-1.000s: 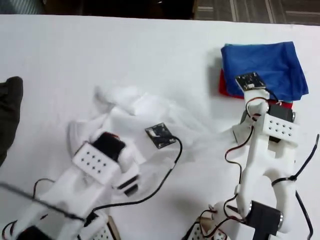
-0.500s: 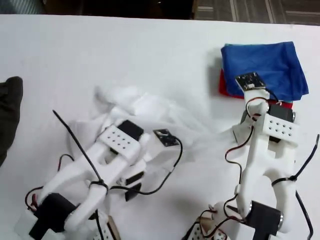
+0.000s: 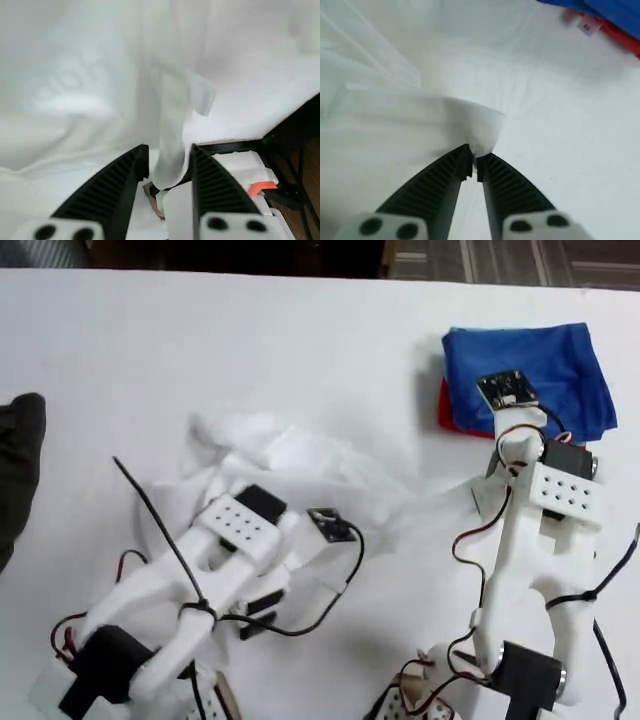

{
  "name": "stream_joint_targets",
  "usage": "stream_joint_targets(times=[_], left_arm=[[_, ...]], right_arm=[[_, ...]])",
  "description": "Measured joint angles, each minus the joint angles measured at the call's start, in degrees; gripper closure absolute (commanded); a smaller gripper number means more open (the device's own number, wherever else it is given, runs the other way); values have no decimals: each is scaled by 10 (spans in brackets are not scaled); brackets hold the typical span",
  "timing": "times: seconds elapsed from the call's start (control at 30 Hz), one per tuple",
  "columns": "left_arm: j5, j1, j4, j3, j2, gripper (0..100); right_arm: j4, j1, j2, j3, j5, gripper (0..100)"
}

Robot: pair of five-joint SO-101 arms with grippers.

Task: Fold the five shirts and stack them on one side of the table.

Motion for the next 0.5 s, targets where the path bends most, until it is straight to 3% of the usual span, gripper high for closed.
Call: stream_joint_targets(times=[0.17,0.3,0.5], left_arm=[[0,0,0,0,0,885],[-13,0,0,0,0,982],[-15,-1,-9,5,1,974]], right_arm=[[0,0,0,0,0,979],[0,0,0,0,0,979],[0,0,0,0,0,979]])
